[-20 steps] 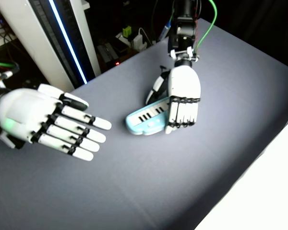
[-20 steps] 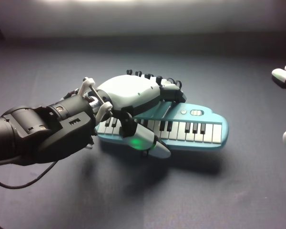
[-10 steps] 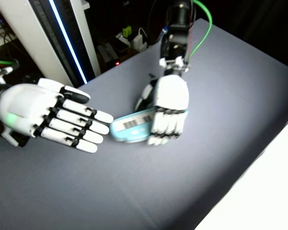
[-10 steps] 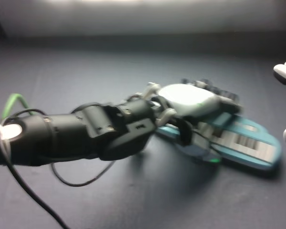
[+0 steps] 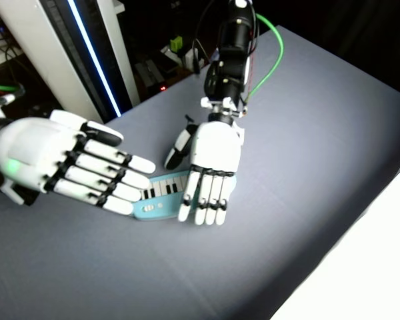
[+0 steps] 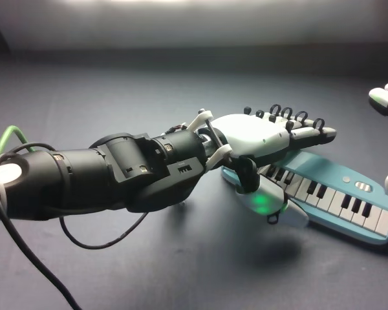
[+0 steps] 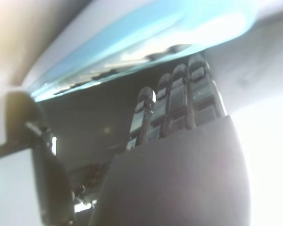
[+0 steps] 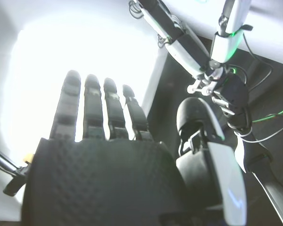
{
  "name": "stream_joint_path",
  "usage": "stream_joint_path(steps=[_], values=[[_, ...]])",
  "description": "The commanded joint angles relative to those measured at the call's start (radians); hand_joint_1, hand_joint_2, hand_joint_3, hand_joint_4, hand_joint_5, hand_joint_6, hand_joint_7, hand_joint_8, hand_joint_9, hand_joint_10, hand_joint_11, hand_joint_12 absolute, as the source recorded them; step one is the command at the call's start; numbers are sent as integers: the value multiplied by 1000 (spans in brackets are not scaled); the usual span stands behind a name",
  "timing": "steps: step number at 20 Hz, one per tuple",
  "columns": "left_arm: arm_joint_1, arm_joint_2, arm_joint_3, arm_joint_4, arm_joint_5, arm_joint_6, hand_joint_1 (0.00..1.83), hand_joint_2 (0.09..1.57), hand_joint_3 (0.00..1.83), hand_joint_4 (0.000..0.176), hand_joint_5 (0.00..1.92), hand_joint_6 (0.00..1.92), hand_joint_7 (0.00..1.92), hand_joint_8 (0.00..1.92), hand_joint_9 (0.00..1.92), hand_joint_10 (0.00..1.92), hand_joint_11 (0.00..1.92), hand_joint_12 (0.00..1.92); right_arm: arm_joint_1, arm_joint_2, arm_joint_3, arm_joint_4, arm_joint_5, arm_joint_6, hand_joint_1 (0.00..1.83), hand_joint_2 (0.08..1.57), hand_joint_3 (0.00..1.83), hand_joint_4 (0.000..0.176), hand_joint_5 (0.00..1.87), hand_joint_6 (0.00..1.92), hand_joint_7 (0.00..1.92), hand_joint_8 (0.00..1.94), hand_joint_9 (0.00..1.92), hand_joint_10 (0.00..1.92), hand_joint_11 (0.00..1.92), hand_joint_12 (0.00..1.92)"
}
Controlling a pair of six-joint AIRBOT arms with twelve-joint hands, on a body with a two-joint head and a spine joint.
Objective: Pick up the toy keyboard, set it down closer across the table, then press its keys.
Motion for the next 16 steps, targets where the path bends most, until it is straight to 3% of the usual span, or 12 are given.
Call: stream_joint_path(steps=[1,3,4,6,7,8,9,10,11,14,15,16], values=[[-22,6,-10,2,-121,-6,496,923,0,122,0,0,0,0,0,0,0,0,7,3,0,-5,122,5,71,1365,0,18,0,0,0,0,0,0,0,0],[-29,38,-32,15,-143,-4,496,912,0,134,0,0,0,0,0,0,0,0,7,3,-3,-5,122,5,77,1365,0,22,0,0,0,0,0,0,0,0],[-28,58,-45,15,-157,-4,493,956,0,112,0,0,0,0,0,0,0,0,6,4,-5,-5,122,5,95,1368,0,8,0,0,0,0,0,0,0,0],[-21,108,-77,15,-198,-2,484,985,5,103,0,0,0,0,0,0,0,0,5,7,-10,-6,122,5,100,1376,1,7,0,0,0,0,0,0,0,0],[-16,141,-100,14,-225,1,443,1013,16,110,0,0,0,0,0,0,0,0,4,10,-14,-6,122,5,83,1376,1,18,0,0,0,0,0,0,0,0],[-12,171,-120,11,-249,2,402,1060,32,90,0,0,0,0,0,0,0,0,0,12,-18,-6,122,5,65,1370,0,34,0,0,0,0,0,0,0,0],[-8,201,-136,5,-272,3,357,1110,19,90,0,0,0,0,0,0,0,0,-5,14,-20,-6,122,5,58,1361,0,38,0,0,0,0,0,0,0,0],[-1,247,-165,-15,-315,13,436,1163,22,94,0,0,0,0,0,0,0,0,-18,14,-21,-6,121,11,16,1360,0,62,0,0,0,0,0,0,0,0],[3,277,-183,-25,-349,21,490,1196,27,81,0,0,0,0,0,0,0,0,-28,14,-21,-7,116,12,35,1365,0,41,0,0,0,0,0,0,0,0],[25,363,-226,-58,-437,41,531,1230,25,60,26,7,0,0,0,0,0,0,-29,9,-17,-19,78,13,29,1366,1,20,0,0,0,0,0,0,0,0],[39,392,-241,-77,-476,48,410,1268,30,19,12,4,0,0,0,0,0,0,-26,4,-12,-25,54,12,95,1388,6,0,42,15,0,0,0,0,0,0],[50,410,-250,-91,-497,53,410,1268,30,19,12,4,0,0,0,0,0,0,-24,0,-8,-27,42,12,95,1388,6,0,42,15,0,0,0,0,0,0]])
